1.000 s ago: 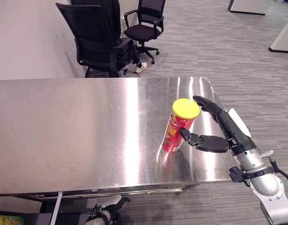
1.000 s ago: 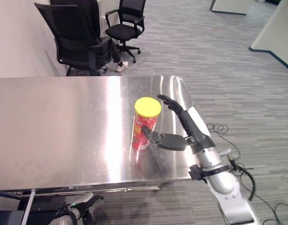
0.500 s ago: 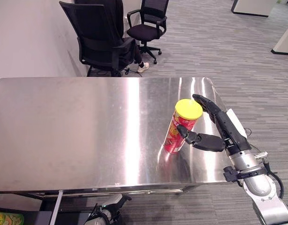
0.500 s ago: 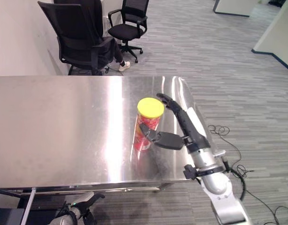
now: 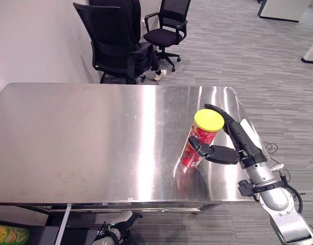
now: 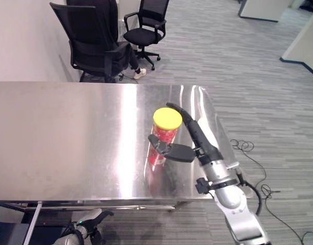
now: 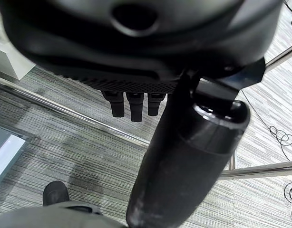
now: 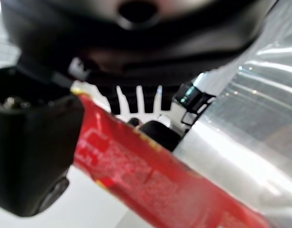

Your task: Put the goods on the table back onto the shelves and tidy them up.

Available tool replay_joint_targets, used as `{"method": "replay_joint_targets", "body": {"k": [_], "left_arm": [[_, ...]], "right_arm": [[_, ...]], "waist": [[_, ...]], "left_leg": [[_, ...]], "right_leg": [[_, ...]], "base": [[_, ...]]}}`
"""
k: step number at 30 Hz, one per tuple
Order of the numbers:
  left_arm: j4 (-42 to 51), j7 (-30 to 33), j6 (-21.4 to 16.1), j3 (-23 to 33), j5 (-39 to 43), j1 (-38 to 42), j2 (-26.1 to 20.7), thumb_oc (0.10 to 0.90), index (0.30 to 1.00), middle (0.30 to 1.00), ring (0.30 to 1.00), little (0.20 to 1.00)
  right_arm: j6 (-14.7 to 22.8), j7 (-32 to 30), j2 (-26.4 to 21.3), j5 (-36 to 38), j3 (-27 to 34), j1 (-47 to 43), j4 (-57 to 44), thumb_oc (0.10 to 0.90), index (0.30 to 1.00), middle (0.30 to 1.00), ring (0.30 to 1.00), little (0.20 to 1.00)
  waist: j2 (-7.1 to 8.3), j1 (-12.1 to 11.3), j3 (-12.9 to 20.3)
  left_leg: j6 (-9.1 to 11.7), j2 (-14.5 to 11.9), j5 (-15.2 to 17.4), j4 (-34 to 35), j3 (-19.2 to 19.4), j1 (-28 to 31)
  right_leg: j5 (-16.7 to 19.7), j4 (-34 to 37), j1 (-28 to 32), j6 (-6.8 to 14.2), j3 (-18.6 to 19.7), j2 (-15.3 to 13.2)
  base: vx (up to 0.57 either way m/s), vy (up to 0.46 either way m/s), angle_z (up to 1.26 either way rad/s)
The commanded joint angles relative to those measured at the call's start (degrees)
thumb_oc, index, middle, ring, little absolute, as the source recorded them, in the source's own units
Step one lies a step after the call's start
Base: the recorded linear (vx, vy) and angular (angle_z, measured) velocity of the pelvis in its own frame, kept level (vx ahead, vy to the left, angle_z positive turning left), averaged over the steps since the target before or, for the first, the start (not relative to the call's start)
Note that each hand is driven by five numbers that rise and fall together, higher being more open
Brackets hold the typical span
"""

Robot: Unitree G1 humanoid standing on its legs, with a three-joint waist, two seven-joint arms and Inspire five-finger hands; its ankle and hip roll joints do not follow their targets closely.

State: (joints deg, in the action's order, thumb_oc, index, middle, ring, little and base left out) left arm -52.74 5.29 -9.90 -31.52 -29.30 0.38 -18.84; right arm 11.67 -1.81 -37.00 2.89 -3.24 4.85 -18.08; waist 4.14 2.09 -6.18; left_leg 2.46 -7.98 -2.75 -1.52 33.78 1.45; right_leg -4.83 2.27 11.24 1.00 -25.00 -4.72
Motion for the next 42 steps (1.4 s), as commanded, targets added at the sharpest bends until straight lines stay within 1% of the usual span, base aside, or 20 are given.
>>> {"method": "replay_joint_targets", "body": {"k": [1, 16, 19, 32, 33, 34, 35, 36, 42], "left_arm": [[2.3, 0.5, -2.8, -2.3, 1.0, 0.5, 0.2, 0.800, 0.900, 0.900, 0.900, 0.900], [2.6, 0.3, -2.7, -2.1, 1.5, 0.2, 0.0, 0.800, 0.900, 0.900, 0.900, 0.900], [3.0, 0.2, -2.5, -2.1, 1.7, 0.1, -0.3, 0.800, 0.900, 0.900, 0.900, 0.900], [2.9, 0.4, -2.4, -2.1, 2.1, 0.0, -0.4, 0.800, 0.900, 0.900, 0.900, 0.900], [2.9, 0.4, -2.4, -2.1, 2.1, 0.1, -0.4, 0.800, 0.900, 0.900, 0.900, 0.900], [2.9, 0.4, -2.4, -2.0, 2.1, 0.0, -0.4, 0.800, 0.900, 0.900, 0.900, 0.900], [2.9, 0.3, -2.3, -2.1, 2.1, 0.0, -0.4, 0.800, 0.900, 0.900, 0.900, 0.900], [3.0, 0.3, -2.4, -2.1, 2.1, 0.0, -0.5, 0.800, 0.900, 0.900, 0.900, 0.900], [2.9, 0.0, -2.3, -1.8, 2.1, 0.1, -0.4, 0.800, 0.900, 0.900, 0.900, 0.900]], "right_arm": [[3.8, -3.3, 1.2, 2.7, 2.6, -6.6, 0.8, 0.800, 0.900, 0.900, 0.900, 0.900], [3.5, -3.0, 1.8, 3.7, 0.8, -8.2, 2.4, 0.800, 0.900, 0.900, 0.900, 0.900], [3.2, -3.3, 2.6, 3.7, -0.2, -9.2, 3.6, 0.800, 0.900, 0.900, 0.900, 0.900], [3.4, -4.0, 3.4, 4.1, -1.7, -11.1, 4.3, 0.800, 0.900, 0.900, 0.900, 0.900], [3.3, -4.0, 3.4, 4.0, -1.9, -11.3, 4.4, 0.750, 0.825, 0.825, 0.825, 0.825], [3.3, -4.0, 3.2, 3.7, -2.1, -11.3, 4.5, 0.562, 0.542, 0.542, 0.542, 0.542], [3.2, -3.8, 3.1, 3.6, -2.2, -11.4, 4.5, 0.510, 0.465, 0.465, 0.465, 0.465], [3.1, -3.7, 2.9, 3.5, -2.2, -11.4, 4.5, 0.400, 0.300, 0.300, 0.300, 0.300], [2.6, -3.2, 1.4, 1.9, -2.0, -11.4, 4.6, 0.400, 0.300, 0.300, 0.300, 0.300]], "waist": [[0.41, -1.1, 4.6], [0.67, -2.0, 4.5], [0.59, -2.6, 4.5], [0.64, -3.3, 4.7], [0.65, -3.4, 4.6], [0.65, -3.4, 4.6], [0.67, -3.4, 4.6], [0.67, -3.4, 4.6], [0.74, -3.4, 4.8]], "left_leg": [[-0.2, -1.3, 2.5, -0.6, 0.1, 0.7], [-0.2, -1.2, 2.7, -0.9, -0.8, 0.7], [-0.3, -1.0, 2.7, -0.7, -1.3, 0.8], [-0.4, -0.5, 2.8, -0.5, -2.1, 0.9], [-0.4, -0.5, 2.8, -0.5, -2.1, 0.9], [-0.4, -0.5, 2.9, -0.5, -2.1, 0.9], [-0.4, -0.5, 2.8, -0.5, -2.2, 1.0], [-0.4, -0.5, 2.8, -0.4, -2.2, 1.0], [-0.4, -0.3, 2.8, -0.4, -2.4, 1.0]], "right_leg": [[0.7, -1.4, 2.2, 6.2, 1.8, -1.5], [0.4, -1.7, 2.5, 6.0, 1.3, -1.5], [0.3, -1.6, 2.6, 6.0, 1.0, -1.5], [0.4, -1.6, 2.8, 6.1, 0.6, -1.6], [0.3, -1.6, 2.9, 6.0, 0.6, -1.6], [0.3, -1.6, 2.8, 6.0, 0.6, -1.6], [0.3, -1.6, 2.8, 6.1, 0.6, -1.6], [0.3, -1.6, 2.8, 6.1, 0.5, -1.6], [0.4, -1.7, 2.9, 6.2, 0.3, -1.6]], "base": [[0.00, 0.000, 0.00], [0.00, 0.000, 0.03], [0.01, 0.005, 0.05], [0.01, 0.003, 0.02], [0.00, 0.000, 0.00], [0.00, 0.000, 0.00], [0.00, 0.000, 0.00], [0.00, 0.000, 0.00], [0.00, 0.000, 0.00]]}}
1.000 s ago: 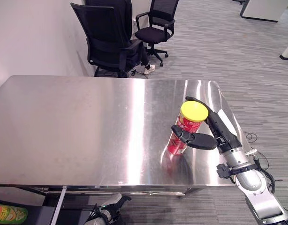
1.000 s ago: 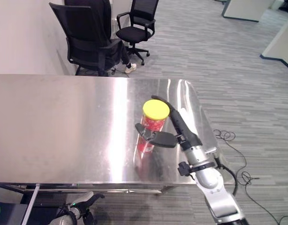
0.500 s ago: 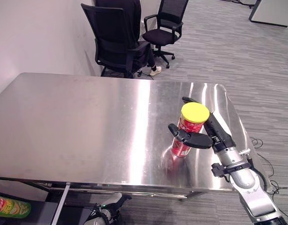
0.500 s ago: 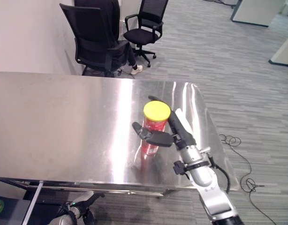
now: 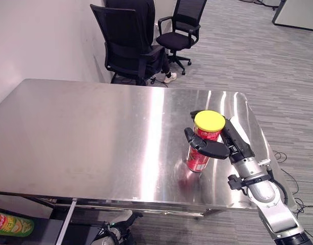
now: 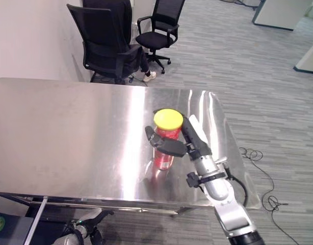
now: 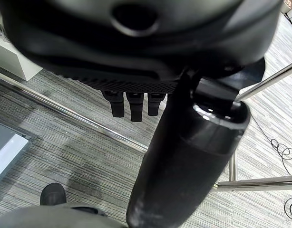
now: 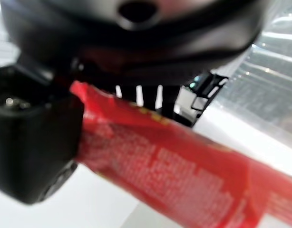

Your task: Put the goods on the table back onto the shelves and tidy them up.

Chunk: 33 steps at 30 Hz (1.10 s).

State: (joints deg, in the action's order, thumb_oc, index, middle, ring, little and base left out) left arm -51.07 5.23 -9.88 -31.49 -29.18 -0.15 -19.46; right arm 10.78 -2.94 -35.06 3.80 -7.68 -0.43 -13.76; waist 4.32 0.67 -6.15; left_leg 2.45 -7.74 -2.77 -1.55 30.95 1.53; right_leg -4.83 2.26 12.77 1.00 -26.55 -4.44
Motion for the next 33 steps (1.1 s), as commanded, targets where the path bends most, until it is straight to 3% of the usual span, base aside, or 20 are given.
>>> {"method": "replay_joint_targets", "body": {"k": [1, 9, 16, 21, 26, 29, 30, 33], "left_arm": [[1.1, 0.0, -2.3, -1.8, 2.1, 0.6, 0.3, 0.800, 0.900, 0.900, 0.900, 0.900], [2.3, 0.7, -2.8, -1.3, 2.9, 0.0, 0.0, 0.800, 0.900, 0.900, 0.900, 0.900], [1.2, 6.5, -3.9, -3.9, -0.1, 0.2, 0.6, 0.800, 0.900, 0.900, 0.900, 0.900], [0.4, 9.4, -3.4, -4.1, 0.1, 0.9, 0.6, 0.800, 0.900, 0.900, 0.900, 0.900], [-0.3, 13.0, -2.8, -3.0, 1.7, 1.7, 0.7, 0.800, 0.900, 0.900, 0.900, 0.900], [-1.2, 14.4, -1.9, -1.9, 2.9, 1.3, 1.0, 0.800, 0.900, 0.900, 0.900, 0.900], [-1.8, 15.7, -0.9, -0.8, 4.1, 0.9, 1.1, 0.800, 0.900, 0.900, 0.900, 0.900], [-3.2, 16.5, -0.5, 0.9, 5.6, 0.9, 1.7, 0.800, 0.900, 0.900, 0.900, 0.900]], "right_arm": [[3.6, -2.1, -0.7, 0.9, 2.7, -6.1, 0.1, 0.400, 0.300, 0.300, 0.300, 0.300], [5.0, -7.4, -1.4, -3.4, 7.4, -5.5, -0.3, 0.400, 0.300, 0.300, 0.300, 0.300], [7.4, -27.5, 5.0, -16.2, 11.2, -8.4, 0.7, 0.400, 0.300, 0.300, 0.300, 0.300], [8.0, -32.9, 8.0, -17.1, 9.9, -13.0, -0.6, 0.400, 0.300, 0.300, 0.300, 0.300], [8.4, -36.5, 9.6, -19.0, 6.7, -20.1, -3.0, 0.400, 0.300, 0.300, 0.300, 0.300], [8.8, -37.4, 10.2, -20.5, 6.1, -23.6, -7.9, 0.400, 0.300, 0.300, 0.300, 0.300], [9.9, -37.3, 11.3, -19.8, 6.4, -24.3, -11.2, 0.400, 0.300, 0.300, 0.300, 0.300], [12.7, -35.9, 12.8, -15.5, 5.7, -23.5, -13.9, 0.400, 0.300, 0.300, 0.300, 0.300]], "waist": [[0.55, -2.0, 4.8], [0.38, -1.4, 5.0], [-0.76, -2.4, 4.4], [-1.28, -3.3, 3.9], [-2.59, -3.8, 2.9], [-3.52, -2.8, 1.5], [-4.45, -1.9, 0.6], [-4.53, -1.1, -0.2]], "left_leg": [[-0.4, -0.6, 2.8, -0.3, 0.4, 1.0], [-0.5, -0.5, 3.2, -0.2, 0.6, 1.4], [-1.1, 0.4, 4.1, -0.8, -0.4, 0.3], [-1.7, 1.4, 4.0, -0.1, -1.0, -0.2], [-2.9, 3.3, 3.3, 4.0, -1.5, 1.7], [-4.7, 5.4, 4.1, 6.2, -2.3, 4.5], [-5.3, 5.5, 4.8, 6.5, -3.5, 5.9], [-4.6, 5.0, 4.7, 6.6, -5.5, 5.8]], "right_leg": [[0.4, -1.7, 1.4, 6.2, 1.9, -1.9], [0.4, -1.7, 1.5, 6.3, 2.1, -2.0], [0.5, -1.2, 1.3, 6.7, 2.1, -2.5], [0.5, -2.9, 0.3, 7.2, 1.8, -3.6], [1.8, -11.8, -3.2, 8.7, 1.4, -6.8], [6.6, -24.2, -7.3, 11.4, 2.5, -10.9], [7.9, -31.3, -10.3, 12.0, 4.1, -11.6], [4.7, -32.4, -13.4, 11.1, 8.0, -11.4]], "base": [[0.00, 0.000, 0.00], [0.00, 0.000, 0.00], [0.04, 0.009, 0.04], [0.04, 0.028, 0.06], [0.05, 0.082, 0.15], [0.11, 0.146, 0.22], [0.14, 0.082, 0.29], [0.04, -0.098, 0.68]]}}
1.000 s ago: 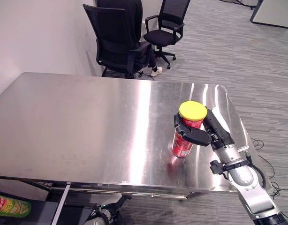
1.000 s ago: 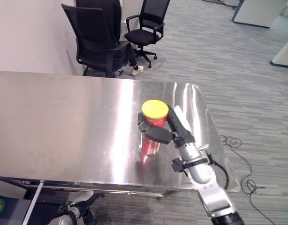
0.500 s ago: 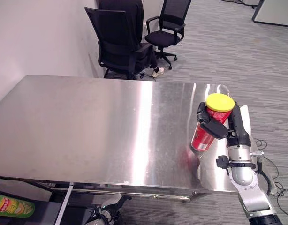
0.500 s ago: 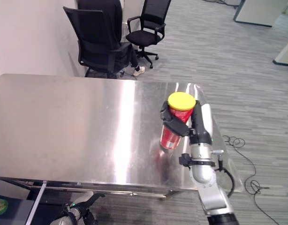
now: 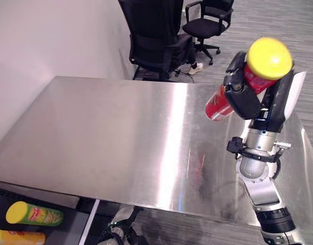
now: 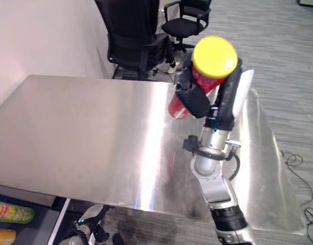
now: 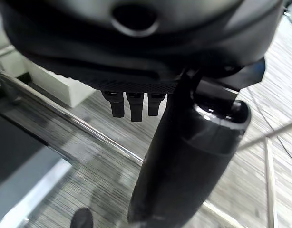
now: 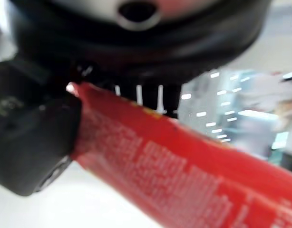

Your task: Put the goods on the table back onto the shelves and tidy them up.

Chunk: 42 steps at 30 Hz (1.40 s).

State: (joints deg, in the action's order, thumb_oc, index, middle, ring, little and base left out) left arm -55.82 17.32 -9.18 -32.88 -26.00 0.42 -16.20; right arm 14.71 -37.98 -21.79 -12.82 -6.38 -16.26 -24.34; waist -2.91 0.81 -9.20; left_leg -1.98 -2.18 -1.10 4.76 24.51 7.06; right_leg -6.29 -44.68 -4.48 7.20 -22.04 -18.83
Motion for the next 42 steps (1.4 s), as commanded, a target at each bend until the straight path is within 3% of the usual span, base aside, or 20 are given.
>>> {"method": "replay_joint_targets", "body": {"k": [1, 4, 5, 6, 7, 8, 13, 16, 18, 19, 21, 24, 28, 32, 34, 36, 37, 38, 40, 42], "left_arm": [[1.1, 4.6, -1.4, 2.7, 2.5, 0.6, -1.4, 0.800, 0.900, 0.900, 0.900, 0.900], [-0.9, 4.3, -2.0, 2.7, 1.7, 0.5, -0.8, 0.800, 0.900, 0.900, 0.900, 0.900], [-0.9, 4.3, -2.0, 2.6, 1.7, 0.5, -0.7, 0.800, 0.900, 0.900, 0.900, 0.900], [-1.6, 3.3, -2.5, 2.3, 1.5, 0.8, -0.6, 0.800, 0.900, 0.900, 0.900, 0.900], [-2.7, 3.6, -2.3, 2.5, 1.0, 0.9, -0.5, 0.800, 0.900, 0.900, 0.900, 0.900], [-2.7, 3.6, -2.3, 2.5, 1.0, 0.9, -0.4, 0.800, 0.900, 0.900, 0.900, 0.900], [-4.4, 3.6, -2.2, 6.3, 2.6, -1.1, 0.7, 0.800, 0.900, 0.900, 0.900, 0.900], [-3.2, 3.0, -2.8, 4.9, 1.8, -2.7, 1.0, 0.800, 0.900, 0.900, 0.900, 0.900], [-2.3, 3.6, -2.3, 5.1, 1.7, -2.3, 0.4, 0.800, 0.900, 0.900, 0.900, 0.900], [-1.5, 4.1, -2.1, 5.8, 1.1, -2.4, -0.3, 0.800, 0.900, 0.900, 0.900, 0.900], [-0.9, 4.0, -2.3, 4.8, -1.6, -2.8, -0.9, 0.800, 0.900, 0.900, 0.900, 0.900], [-0.6, 3.6, -2.4, 3.7, -3.2, -2.2, -1.3, 0.800, 0.900, 0.900, 0.900, 0.900], [0.2, 3.8, -2.5, 2.9, -4.0, -1.1, -1.7, 0.800, 0.900, 0.900, 0.900, 0.900], [1.9, 4.0, -3.2, 0.3, -4.9, 1.0, -1.1, 0.800, 0.900, 0.900, 0.900, 0.900], [2.4, 3.8, -3.3, -0.8, -5.1, 2.1, -0.6, 0.800, 0.900, 0.900, 0.900, 0.900], [3.5, 3.1, -3.6, -2.4, -6.0, 3.2, -0.1, 0.800, 0.900, 0.900, 0.900, 0.900], [4.0, 3.1, -3.9, -3.5, -6.7, 4.2, 0.0, 0.800, 0.900, 0.900, 0.900, 0.900], [4.0, 3.1, -3.9, -3.5, -6.7, 4.2, 0.0, 0.800, 0.900, 0.900, 0.900, 0.900], [5.0, 2.9, -4.2, -4.8, -8.6, 5.4, -0.7, 0.800, 0.900, 0.900, 0.900, 0.900], [6.2, 2.9, -4.6, -5.6, -9.9, 6.8, -1.7, 0.800, 0.900, 0.900, 0.900, 0.900]], "right_arm": [[9.7, 0.5, -0.7, 2.7, 4.1, -6.9, -4.1, 0.400, 0.300, 0.300, 0.300, 0.300], [11.9, 5.6, -1.5, 9.0, 5.4, -1.3, -6.8, 0.400, 0.300, 0.300, 0.300, 0.300], [11.8, 5.9, -1.5, 9.3, 5.6, -1.1, -7.0, 0.400, 0.300, 0.300, 0.300, 0.300], [11.8, 7.5, -3.2, 10.4, 7.6, 2.3, -8.0, 0.400, 0.300, 0.300, 0.300, 0.300], [12.2, 6.9, -3.4, 10.0, 9.5, 4.8, -7.7, 0.400, 0.300, 0.300, 0.300, 0.300], [12.2, 6.9, -3.4, 10.0, 9.6, 4.8, -7.7, 0.400, 0.300, 0.300, 0.300, 0.300], [12.2, 9.1, -3.7, 10.7, 12.8, 11.7, -8.1, 0.400, 0.300, 0.300, 0.300, 0.300], [12.9, 9.0, -4.6, 9.7, 13.8, 12.9, -8.7, 0.400, 0.300, 0.300, 0.300, 0.300], [13.1, 7.7, -5.6, 7.9, 14.8, 14.1, -8.5, 0.400, 0.300, 0.300, 0.300, 0.300], [12.5, 6.9, -6.3, 6.4, 15.0, 14.4, -8.3, 0.400, 0.300, 0.300, 0.300, 0.300], [11.8, 6.4, -7.8, 3.8, 16.6, 14.9, -8.9, 0.400, 0.300, 0.300, 0.300, 0.300], [12.0, 6.1, -8.1, 3.1, 18.8, 15.6, -9.0, 0.400, 0.300, 0.300, 0.300, 0.300], [11.9, 5.2, -8.3, 2.4, 21.4, 17.0, -8.6, 0.400, 0.300, 0.300, 0.300, 0.300], [11.5, 3.5, -9.1, 2.0, 25.2, 18.7, -7.5, 0.400, 0.300, 0.300, 0.300, 0.300], [11.3, 3.3, -8.9, 1.7, 25.8, 18.8, -8.2, 0.400, 0.300, 0.300, 0.300, 0.300], [10.8, 2.7, -8.0, 0.2, 27.0, 19.5, -8.9, 0.400, 0.300, 0.300, 0.300, 0.300], [9.6, 1.4, -6.7, -1.3, 26.8, 19.6, -8.6, 0.400, 0.300, 0.300, 0.300, 0.300], [9.6, 1.4, -6.7, -1.3, 26.8, 19.6, -8.6, 0.400, 0.300, 0.300, 0.300, 0.300], [8.2, 0.9, -4.7, -2.7, 25.9, 19.8, -8.7, 0.400, 0.300, 0.300, 0.300, 0.300], [7.4, 0.0, -3.8, -4.4, 26.0, 19.9, -9.1, 0.400, 0.300, 0.300, 0.300, 0.300]], "waist": [[2.61, -1.0, 2.6], [2.50, 0.8, 2.8], [2.31, 0.7, 3.1], [2.85, 2.2, 3.4], [3.20, 2.8, 3.6], [3.17, 2.8, 3.7], [4.64, 1.9, 5.6], [4.69, 1.2, 5.1], [4.66, 1.9, 3.6], [4.43, 3.0, 3.4], [4.16, 4.8, 3.2], [3.95, 6.7, 3.6], [3.17, 9.1, 4.8], [1.36, 12.1, 5.9], [0.61, 12.7, 5.8], [0.49, 13.2, 6.1], [1.04, 13.3, 6.1], [1.04, 13.3, 6.1], [2.02, 13.3, 6.1], [3.20, 13.0, 5.9]], "left_leg": [[0.5, -1.5, 1.4, 0.2, 1.2, -0.8], [2.6, -2.6, 0.4, 0.2, -3.8, -2.4], [2.6, -2.9, 0.1, 0.2, -3.7, -2.8], [3.2, -3.0, 0.3, 0.2, -8.0, -3.3], [3.4, -3.1, -0.2, 0.2, -10.6, -3.8], [3.4, -3.1, -0.2, 0.2, -10.6, -3.8], [5.2, -5.8, -1.9, -0.3, -14.6, -4.9], [6.8, -8.7, -3.8, -2.6, -16.7, -7.5], [7.9, -11.8, -6.6, -5.9, -12.5, -12.2], [7.4, -13.6, -6.6, -7.1, -5.7, -12.6], [8.4, -16.2, -2.4, -12.3, 2.7, -10.2], [9.1, -19.1, -0.2, -15.9, 5.5, -8.6], [10.5, -21.7, -0.1, -16.1, 6.7, -5.5], [13.9, -25.6, -3.7, -14.3, 7.1, -1.3], [14.0, -24.7, -2.4, -13.0, 5.3, -0.8], [13.1, -21.6, 1.1, -9.5, 4.5, -0.2], [12.0, -18.0, 2.3, -6.5, 4.2, 0.2], [12.0, -18.0, 2.3, -6.5, 4.2, 0.2], [9.7, -12.6, 3.7, -2.9, 3.4, 0.9], [7.9, -8.9, 4.1, -0.5, 3.1, 1.4]], "right_leg": [[4.9, 17.5, 3.2, 3.2, 4.2, 3.9], [2.5, 28.9, 1.7, 2.8, 14.9, 8.1], [3.2, 29.7, 1.7, 2.6, 14.8, 8.4], [3.5, 34.2, 2.3, 3.3, 23.4, 9.7], [3.2, 36.3, 3.4, 3.5, 26.9, 11.0], [3.3, 36.4, 3.4, 3.5, 26.9, 11.1], [2.4, 42.2, 8.2, 2.2, 24.1, 12.6], [2.5, 45.2, 11.1, 0.8, 21.3, 14.7], [2.3, 45.6, 11.8, -0.1, 17.1, 15.4], [2.3, 45.6, 11.5, -0.5, 14.6, 15.6], [1.7, 45.0, 11.5, -1.5, 11.8, 14.6], [2.1, 44.8, 10.9, -2.0, 8.4, 13.6], [3.1, 44.9, 10.3, -1.5, 5.2, 12.2], [4.4, 44.5, 9.5, 0.1, 2.3, 9.3], [5.3, 43.8, 8.6, 1.0, 2.4, 7.7], [7.4, 43.6, 8.0, 2.9, 2.0, 4.7], [10.9, 43.8, 7.5, 4.9, 1.9, 1.5], [10.9, 43.8, 7.5, 4.9, 1.9, 1.5], [16.8, 44.3, 6.5, 7.3, 2.5, -2.6], [21.2, 45.5, 6.0, 7.8, 2.4, -5.4]], "base": [[-0.06, -0.250, 0.68], [0.00, -0.256, 0.71], [0.06, -0.266, 1.13], [0.01, -0.286, 1.17], [0.02, -0.282, 1.53], [-0.01, -0.286, 1.87], [-0.03, -0.305, 0.95], [-0.12, -0.323, 0.31], [-0.29, -0.188, 0.70], [-0.26, -0.052, 1.44], [-0.20, 0.059, 1.13], [-0.11, 0.098, 0.71], [-0.04, 0.139, 0.70], [-0.02, 0.365, 0.70], [-0.04, 0.386, 0.73], [-0.06, 0.542, 0.57], [-0.06, 0.480, 0.77], [-0.07, 0.462, 0.89], [-0.08, 0.433, 0.39], [-0.09, 0.369, 0.23]]}}
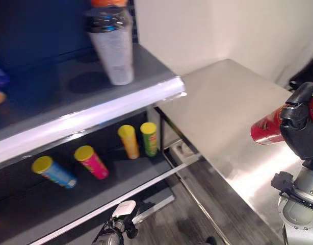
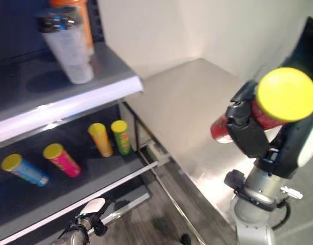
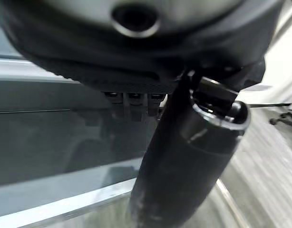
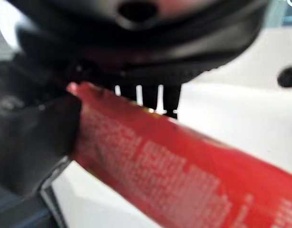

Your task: Put the goods on the table back onto the shelves and tidy them up.

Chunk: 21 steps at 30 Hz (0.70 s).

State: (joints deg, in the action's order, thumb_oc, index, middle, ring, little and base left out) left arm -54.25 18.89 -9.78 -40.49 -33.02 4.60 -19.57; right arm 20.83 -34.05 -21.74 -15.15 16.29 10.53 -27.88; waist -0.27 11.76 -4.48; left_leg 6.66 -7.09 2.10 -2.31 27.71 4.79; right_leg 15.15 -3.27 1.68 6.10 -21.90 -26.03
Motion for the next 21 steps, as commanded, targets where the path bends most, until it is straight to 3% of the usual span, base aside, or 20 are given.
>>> {"method": "replay_joint_targets", "body": {"k": [1, 2, 3, 4, 5, 6, 7, 8, 9, 12, 13, 14, 16, 19, 20, 21], "left_arm": [[5.2, 1.6, -4.4, 1.5, -3.8, 3.4, 1.1, 0.800, 0.900, 0.900, 0.900, 0.900], [5.9, 2.0, -4.6, 0.8, -4.7, 4.5, 0.5, 0.800, 0.900, 0.900, 0.900, 0.900], [6.0, 2.0, -4.6, 0.9, -4.8, 4.6, 0.4, 0.800, 0.900, 0.900, 0.900, 0.900], [6.0, 1.9, -4.2, 1.1, -4.8, 4.5, -0.1, 0.800, 0.900, 0.900, 0.900, 0.900], [6.1, 1.9, -4.2, 1.1, -4.8, 4.5, -0.1, 0.800, 0.900, 0.900, 0.900, 0.900], [5.3, 1.5, -3.7, 2.2, -4.3, 3.4, -0.1, 0.800, 0.900, 0.900, 0.900, 0.900], [4.8, 1.1, -3.5, 3.1, -3.9, 2.3, -0.1, 0.800, 0.900, 0.900, 0.900, 0.900], [4.8, 1.0, -3.5, 3.2, -4.0, 2.1, 0.0, 0.800, 0.900, 0.900, 0.900, 0.900], [3.3, 0.8, -3.0, 4.1, -3.2, 0.5, 0.2, 0.800, 0.900, 0.900, 0.900, 0.900], [0.9, 0.5, -2.2, 5.5, -1.8, -1.3, 1.1, 0.800, 0.900, 0.900, 0.900, 0.900], [0.4, 0.6, -2.1, 6.2, -1.2, -1.8, 1.5, 0.800, 0.900, 0.900, 0.900, 0.900], [0.6, 0.2, -2.5, 7.3, 0.0, -2.9, 1.7, 0.800, 0.900, 0.900, 0.900, 0.900], [1.0, 1.0, -2.5, 8.8, 2.0, -3.4, 1.8, 0.800, 0.900, 0.900, 0.900, 0.900], [2.8, 0.9, -2.9, 10.2, 4.1, -3.7, 1.5, 0.800, 0.900, 0.900, 0.900, 0.900], [2.9, 0.9, -3.1, 10.2, 4.3, -3.8, 1.5, 0.800, 0.900, 0.900, 0.900, 0.900], [3.0, 0.9, -3.1, 10.2, 4.3, -3.7, 1.5, 0.800, 0.900, 0.900, 0.900, 0.900]], "right_arm": [[0.9, -4.1, -3.9, -2.4, 3.1, -6.9, -5.4, 0.400, 0.300, 0.300, 0.300, 0.300], [0.3, -4.7, -3.6, -3.2, 2.5, -7.6, -5.4, 0.400, 0.300, 0.300, 0.300, 0.300], [0.2, -4.8, -3.6, -3.3, 2.5, -7.9, -5.3, 0.400, 0.300, 0.300, 0.300, 0.300], [0.2, -4.7, -3.4, -2.7, 1.0, -8.5, -5.0, 0.400, 0.300, 0.300, 0.300, 0.300], [0.2, -4.7, -3.4, -2.7, 0.9, -8.5, -5.0, 0.400, 0.300, 0.300, 0.300, 0.300], [0.5, -3.2, -3.3, -2.1, 0.5, -7.6, -5.3, 0.400, 0.300, 0.300, 0.300, 0.300], [0.9, -2.2, -3.5, -1.8, 0.1, -7.0, -5.9, 0.400, 0.300, 0.300, 0.300, 0.300], [0.9, -1.9, -3.5, -1.6, 0.0, -6.9, -6.0, 0.400, 0.300, 0.300, 0.300, 0.300], [2.0, -0.5, -3.7, -0.3, -1.3, -6.8, -6.2, 0.400, 0.300, 0.300, 0.300, 0.300], [4.0, 2.1, -4.1, 2.8, -3.3, -6.5, -5.6, 0.400, 0.300, 0.300, 0.300, 0.300], [4.7, 2.6, -4.1, 4.2, -4.0, -6.5, -5.3, 0.400, 0.300, 0.300, 0.300, 0.300], [5.0, 3.8, -3.8, 6.2, -4.2, -5.2, -5.7, 0.400, 0.300, 0.300, 0.300, 0.300], [5.4, 3.2, -4.1, 7.3, -5.2, -6.3, -5.0, 0.400, 0.300, 0.300, 0.300, 0.300], [5.4, 3.7, -4.8, 7.7, -5.0, -6.9, -4.9, 0.400, 0.300, 0.300, 0.300, 0.300], [5.2, 3.8, -5.3, 7.7, -4.8, -7.7, -5.1, 0.400, 0.300, 0.300, 0.300, 0.300], [5.2, 3.8, -5.3, 7.7, -4.8, -7.8, -5.0, 0.400, 0.300, 0.300, 0.300, 0.300]], "waist": [[0.50, 2.1, 1.0], [0.66, 2.3, 0.3], [0.82, 2.3, 0.2], [-0.09, 3.4, -0.9], [-0.11, 3.4, -0.9], [-0.47, 4.3, -1.3], [-0.90, 3.8, -1.5], [-1.05, 3.6, -1.4], [-1.59, 2.7, -1.8], [-1.27, 2.4, -1.5], [-0.89, 2.1, -1.2], [0.22, 1.3, -0.5], [-0.12, 0.6, -0.9], [0.25, 0.0, -2.2], [0.82, -0.4, -3.1], [0.79, -0.4, -3.1]], "left_leg": [[-1.1, -3.1, 1.3, 6.8, -0.2, 3.6], [-1.9, -1.2, 2.0, 7.0, -0.4, 3.4], [-2.2, -1.0, 2.1, 7.0, -0.3, 3.3], [-3.3, 0.2, 2.6, 7.3, 0.1, 2.5], [-3.3, 0.2, 2.6, 7.3, 0.1, 2.4], [-4.6, 1.4, 3.1, 7.3, -0.7, 2.4], [-5.2, 1.8, 3.2, 7.3, -0.3, 2.6], [-5.0, 1.5, 3.4, 7.3, 0.0, 2.8], [-5.9, 2.1, 2.8, 7.3, 0.6, 2.2], [-6.3, 3.1, 2.7, 7.3, 0.9, 1.8], [-6.4, 3.5, 2.8, 7.3, 1.0, 1.8], [-6.1, 4.4, 3.3, 7.3, 0.5, 2.0], [-5.5, 4.4, 2.5, 6.7, 1.0, 1.6], [-3.9, 2.8, 3.7, -0.9, 1.2, -1.8], [-2.8, 0.6, 3.5, -5.2, 2.0, -4.4], [-2.5, 0.3, 4.1, -6.3, 1.7, -4.8]], "right_leg": [[1.3, 4.6, -0.4, 8.9, 2.2, 1.0], [5.7, 5.6, -1.6, 8.9, 2.2, -0.6], [6.2, 5.9, -1.7, 8.9, 2.3, -0.8], [3.3, 4.9, -2.8, 8.9, 3.0, 0.6], [3.2, 4.7, -2.9, 8.9, 3.0, 0.6], [-2.5, 1.7, -3.3, 8.5, 8.3, 5.7], [-6.2, -0.7, -3.7, 7.9, 9.8, 8.2], [-7.0, -1.7, -4.2, 7.6, 10.2, 8.5], [-12.0, -5.4, -4.1, 5.6, 9.2, 12.8], [-18.0, -11.7, -5.6, 3.9, 10.8, 19.4], [-19.0, -11.0, -5.2, 3.6, 11.9, 20.8], [-20.0, -4.2, -2.3, 1.4, 12.9, 22.1], [-19.3, -1.1, -1.2, 1.3, 13.4, 22.7], [-18.6, 1.6, 0.7, 0.3, 12.2, 22.3], [-18.1, 2.3, 1.2, -0.1, 11.4, 21.2], [-18.4, 2.4, 1.4, -0.1, 11.4, 21.3]], "base": [[-0.13, 0.325, 0.23], [-0.11, 0.262, 0.10], [-0.19, 0.431, -0.01], [-0.12, 0.289, -0.19], [-0.12, 0.514, -0.01], [-0.01, 0.323, 0.22], [0.00, 0.311, 0.37], [-0.06, 0.210, -0.08], [-0.07, 0.158, -0.46], [-0.04, 0.112, -0.44], [0.03, -0.059, -0.08], [0.03, -0.088, 0.12], [0.01, -0.150, 0.34], [-0.04, -0.126, 0.26], [-0.04, -0.044, 0.26], [-0.10, -0.008, 0.20]]}}
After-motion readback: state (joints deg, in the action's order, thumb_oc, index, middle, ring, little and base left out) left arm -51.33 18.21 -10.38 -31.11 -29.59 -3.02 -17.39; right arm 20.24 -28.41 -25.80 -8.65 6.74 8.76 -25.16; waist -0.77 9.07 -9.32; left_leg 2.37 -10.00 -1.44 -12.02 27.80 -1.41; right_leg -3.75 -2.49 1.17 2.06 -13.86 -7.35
